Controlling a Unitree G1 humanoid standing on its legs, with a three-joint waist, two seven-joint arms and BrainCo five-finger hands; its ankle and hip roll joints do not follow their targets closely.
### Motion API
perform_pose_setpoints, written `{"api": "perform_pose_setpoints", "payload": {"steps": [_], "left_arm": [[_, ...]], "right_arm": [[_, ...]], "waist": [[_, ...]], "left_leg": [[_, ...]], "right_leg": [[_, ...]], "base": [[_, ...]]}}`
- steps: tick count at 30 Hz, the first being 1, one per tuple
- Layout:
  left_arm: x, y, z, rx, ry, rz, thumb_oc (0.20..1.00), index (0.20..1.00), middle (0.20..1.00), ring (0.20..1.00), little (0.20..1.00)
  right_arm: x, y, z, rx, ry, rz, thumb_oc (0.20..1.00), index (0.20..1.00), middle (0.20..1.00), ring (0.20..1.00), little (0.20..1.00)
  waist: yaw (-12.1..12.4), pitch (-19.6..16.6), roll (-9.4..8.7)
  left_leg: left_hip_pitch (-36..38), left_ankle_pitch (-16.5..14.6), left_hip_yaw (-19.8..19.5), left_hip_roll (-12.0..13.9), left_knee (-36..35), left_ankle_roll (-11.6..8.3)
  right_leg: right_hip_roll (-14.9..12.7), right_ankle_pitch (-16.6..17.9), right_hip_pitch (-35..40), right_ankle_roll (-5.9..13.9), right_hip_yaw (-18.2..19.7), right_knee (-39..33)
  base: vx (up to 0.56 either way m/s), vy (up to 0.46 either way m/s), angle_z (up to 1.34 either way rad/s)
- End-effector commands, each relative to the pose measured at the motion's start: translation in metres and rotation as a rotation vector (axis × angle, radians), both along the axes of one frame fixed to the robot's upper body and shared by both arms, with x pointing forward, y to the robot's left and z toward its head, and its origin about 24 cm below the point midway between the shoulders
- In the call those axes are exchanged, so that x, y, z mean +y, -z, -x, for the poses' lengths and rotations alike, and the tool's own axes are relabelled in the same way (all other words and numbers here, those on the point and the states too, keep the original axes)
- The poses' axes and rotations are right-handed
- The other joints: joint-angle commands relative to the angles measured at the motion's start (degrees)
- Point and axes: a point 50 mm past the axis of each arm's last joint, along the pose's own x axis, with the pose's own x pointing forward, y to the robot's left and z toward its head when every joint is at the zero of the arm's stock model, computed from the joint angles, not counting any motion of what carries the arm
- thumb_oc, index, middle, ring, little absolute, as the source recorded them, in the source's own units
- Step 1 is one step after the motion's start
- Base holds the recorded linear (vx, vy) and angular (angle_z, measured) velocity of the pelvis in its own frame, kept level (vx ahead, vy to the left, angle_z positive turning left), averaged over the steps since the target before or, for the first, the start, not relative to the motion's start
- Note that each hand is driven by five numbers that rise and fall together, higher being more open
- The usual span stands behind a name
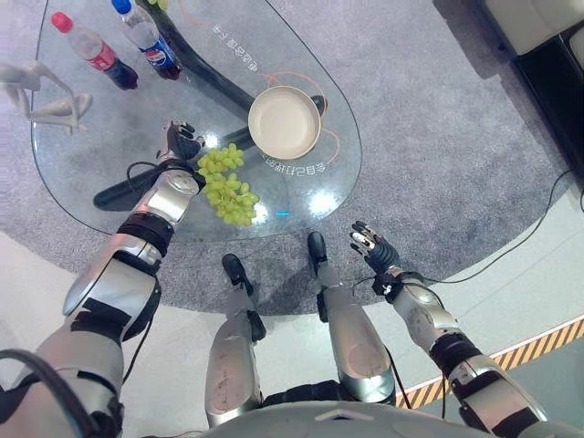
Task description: Pick up fruits into the plate
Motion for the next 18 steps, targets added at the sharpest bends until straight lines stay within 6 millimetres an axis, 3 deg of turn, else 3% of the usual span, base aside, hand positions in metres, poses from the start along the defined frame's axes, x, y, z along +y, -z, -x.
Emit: {"api": "perform_pose_setpoints", "payload": {"steps": [1,5,11,18], "left_arm": [[0.009,-0.038,-0.004,-0.039,0.048,-0.347,1.0,1.0,1.0,1.0,1.0],[0.012,-0.051,-0.005,0.017,0.095,-0.591,1.0,1.0,1.0,1.0,1.0],[0.02,-0.064,-0.003,0.052,0.118,-0.798,1.0,1.0,1.0,1.0,1.0],[0.019,-0.067,-0.002,0.128,0.204,-0.92,1.0,1.0,1.0,1.0,1.0]], "right_arm": [[-0.01,-0.003,0.003,-0.036,0.023,-0.017,1.0,1.0,1.0,1.0,1.0],[-0.02,-0.004,0.001,-0.042,0.031,-0.01,1.0,1.0,1.0,1.0,1.0],[-0.026,-0.005,0.0,-0.046,0.042,-0.01,1.0,1.0,1.0,1.0,1.0],[-0.031,-0.007,0.0,-0.058,0.04,-0.005,1.0,1.0,1.0,1.0,1.0]], "waist": [[0.1,-1.4,-0.06],[-0.3,-0.9,0.08],[-0.7,-0.4,0.46],[-0.9,-0.4,0.89]], "left_leg": [[1.4,-6.3,-0.2,-1.3,1.8,-0.97],[1.2,-6.4,0.3,-1.4,2.0,-0.99],[0.2,-6.3,0.7,-1.7,1.8,-1.06],[-2.4,-6.3,0.9,-2.4,2.5,-0.95]], "right_leg": [[2.4,-5.0,-2.6,-0.46,-2.0,6.7],[2.2,-4.5,-2.9,-0.04,-1.5,6.2],[1.8,-3.5,-4.1,0.43,-1.1,5.6],[1.0,-2.5,-6.9,0.81,-1.0,5.4]], "base": [[-0.01,0.033,-0.01],[-0.02,0.02,-0.03],[-0.03,0.018,-0.06],[-0.02,0.034,-0.02]]}}
